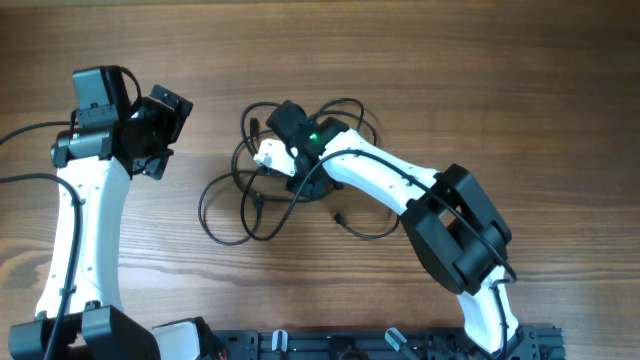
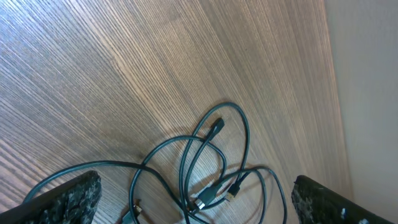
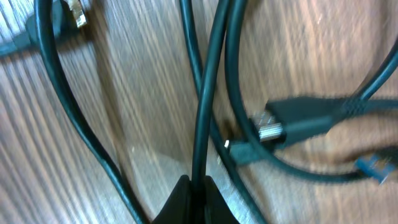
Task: Untangle cables
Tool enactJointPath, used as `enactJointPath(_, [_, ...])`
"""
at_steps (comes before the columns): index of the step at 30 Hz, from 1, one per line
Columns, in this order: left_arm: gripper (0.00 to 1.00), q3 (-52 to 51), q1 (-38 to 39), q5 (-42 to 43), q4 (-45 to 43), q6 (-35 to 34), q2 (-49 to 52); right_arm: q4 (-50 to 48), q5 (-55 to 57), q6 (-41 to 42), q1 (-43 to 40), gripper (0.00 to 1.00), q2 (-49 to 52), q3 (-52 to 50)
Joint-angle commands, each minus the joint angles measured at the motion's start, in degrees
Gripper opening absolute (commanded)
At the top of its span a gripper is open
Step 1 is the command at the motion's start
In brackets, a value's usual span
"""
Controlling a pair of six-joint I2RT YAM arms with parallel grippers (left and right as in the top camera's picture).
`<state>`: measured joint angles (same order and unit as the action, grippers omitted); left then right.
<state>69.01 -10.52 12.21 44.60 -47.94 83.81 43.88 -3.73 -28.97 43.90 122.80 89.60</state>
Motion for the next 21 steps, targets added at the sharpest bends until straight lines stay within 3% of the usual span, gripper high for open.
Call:
enactJointPath(1, [1.00,0.26,-0.20,-0.76,0.02,-0.31,0.74,7.39,-0.33,14.14,0.02,0.04,-1.44,5.53])
enactJointPath(6, [1.00,0.26,-0.20,-0.76,0.07,-0.28,0.74,14.78,-5.42,21.68,-0.04,0.04,-13.94,19.54])
enactJointPath(15, [1.00,0.26,-0.20,-0.76,0.31,-0.28,0.74,1.05,-2.05,35.19,-8.00,0.04,-38.07,23.23])
enactJointPath(21, [1.00,0.26,-0.20,-0.74,0.92,-0.28,0.74,-6.56,1.46,36.41,-11.69,0.05,-42.12,23.21])
